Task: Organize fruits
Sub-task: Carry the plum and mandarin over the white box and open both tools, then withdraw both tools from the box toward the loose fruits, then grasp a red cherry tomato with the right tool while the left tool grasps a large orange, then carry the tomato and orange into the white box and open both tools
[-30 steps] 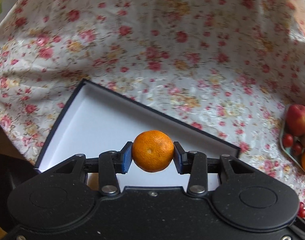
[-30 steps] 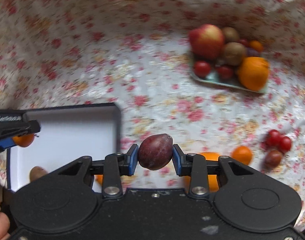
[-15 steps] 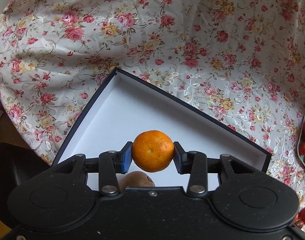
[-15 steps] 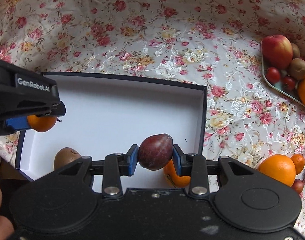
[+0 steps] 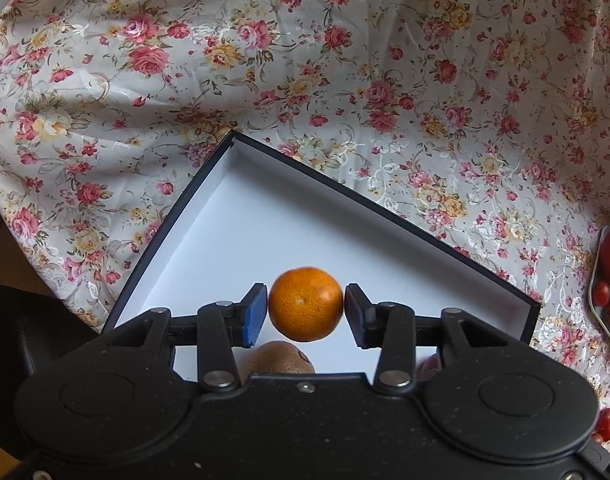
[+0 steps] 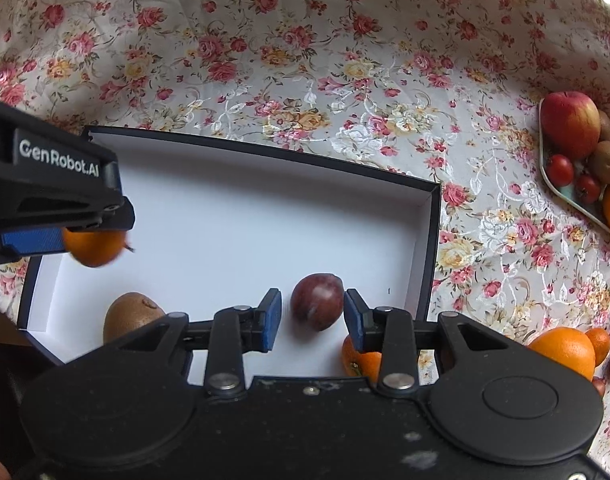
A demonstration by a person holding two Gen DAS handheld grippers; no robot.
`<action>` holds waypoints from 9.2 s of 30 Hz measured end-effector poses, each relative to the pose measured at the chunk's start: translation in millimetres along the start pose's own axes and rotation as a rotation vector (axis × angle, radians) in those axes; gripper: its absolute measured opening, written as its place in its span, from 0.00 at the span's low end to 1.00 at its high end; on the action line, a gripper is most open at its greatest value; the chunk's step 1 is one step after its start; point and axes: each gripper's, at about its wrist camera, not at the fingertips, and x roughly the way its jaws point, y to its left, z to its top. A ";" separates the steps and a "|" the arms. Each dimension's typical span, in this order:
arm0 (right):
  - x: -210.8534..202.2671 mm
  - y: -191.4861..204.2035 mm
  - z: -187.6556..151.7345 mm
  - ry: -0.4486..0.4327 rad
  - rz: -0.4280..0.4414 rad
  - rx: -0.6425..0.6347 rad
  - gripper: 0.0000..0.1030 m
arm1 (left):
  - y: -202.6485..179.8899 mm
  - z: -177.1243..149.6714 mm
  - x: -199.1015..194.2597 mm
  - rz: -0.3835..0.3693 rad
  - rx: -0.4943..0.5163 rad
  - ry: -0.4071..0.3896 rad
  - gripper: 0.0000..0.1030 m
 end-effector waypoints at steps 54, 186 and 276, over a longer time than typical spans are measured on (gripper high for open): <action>-25.5 -20.3 -11.0 -0.281 0.301 0.290 0.47 | 0.5 1.0 -10.3 0.005 -0.001 -0.051 0.48; 24.8 -415.7 -123.8 -0.089 -0.196 0.562 1.00 | -270.8 -135.4 -9.8 -0.154 0.619 0.118 0.49; -36.3 -107.7 -15.8 -0.262 0.210 0.059 0.39 | -61.2 -10.3 -27.2 0.021 0.086 -0.083 0.66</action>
